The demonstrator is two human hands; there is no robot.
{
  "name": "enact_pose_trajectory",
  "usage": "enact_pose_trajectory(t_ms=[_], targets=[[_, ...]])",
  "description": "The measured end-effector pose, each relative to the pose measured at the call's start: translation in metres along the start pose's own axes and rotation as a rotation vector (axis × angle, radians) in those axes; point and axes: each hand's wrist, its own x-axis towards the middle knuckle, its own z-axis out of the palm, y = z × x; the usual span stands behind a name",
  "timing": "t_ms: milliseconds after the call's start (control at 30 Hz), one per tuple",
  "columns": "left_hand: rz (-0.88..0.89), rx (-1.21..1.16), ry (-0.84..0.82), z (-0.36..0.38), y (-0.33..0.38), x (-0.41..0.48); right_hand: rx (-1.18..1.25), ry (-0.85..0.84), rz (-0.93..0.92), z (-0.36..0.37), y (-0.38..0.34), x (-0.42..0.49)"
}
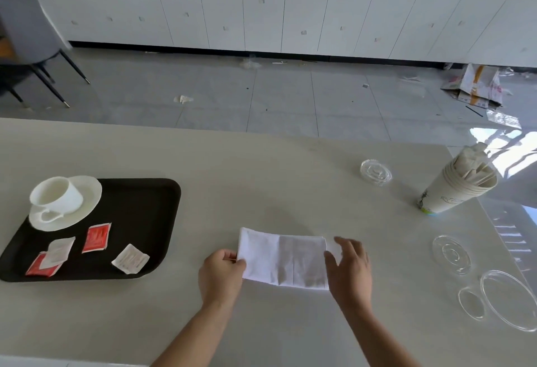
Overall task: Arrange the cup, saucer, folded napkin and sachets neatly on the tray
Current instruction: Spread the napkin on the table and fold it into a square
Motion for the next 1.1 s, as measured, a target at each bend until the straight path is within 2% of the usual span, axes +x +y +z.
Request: enact_pose_trajectory(t_ms=[67, 133, 433, 533, 867, 1100], targets=[[0.057, 0.024, 0.036, 0.001, 0.004, 0.0, -0.015, -0.135, 0.108, 0.0, 0.004, 0.007], [0.117, 0.028, 0.052, 0.002, 0.012, -0.003, -0.01, -0.19, 0.134, 0.004, 0.007, 0.009], [0.447, 0.012, -0.015, 0.033, 0.033, -0.035, 0.029, -0.239, 0.219, 0.0, 0.008, 0.016], [0.564, 0.089, -0.012, 0.052, 0.034, -0.041, 0.091, -0.244, 0.229, -0.003, 0.002, 0.016], [0.938, 0.412, -0.148, 0.1, 0.015, -0.056, 0.289, -0.319, 0.297, -0.01, 0.01, 0.022], [1.024, 0.54, -0.27, 0.107, -0.012, -0.057, 0.26, -0.317, 0.291, -0.011, 0.009, 0.026]])
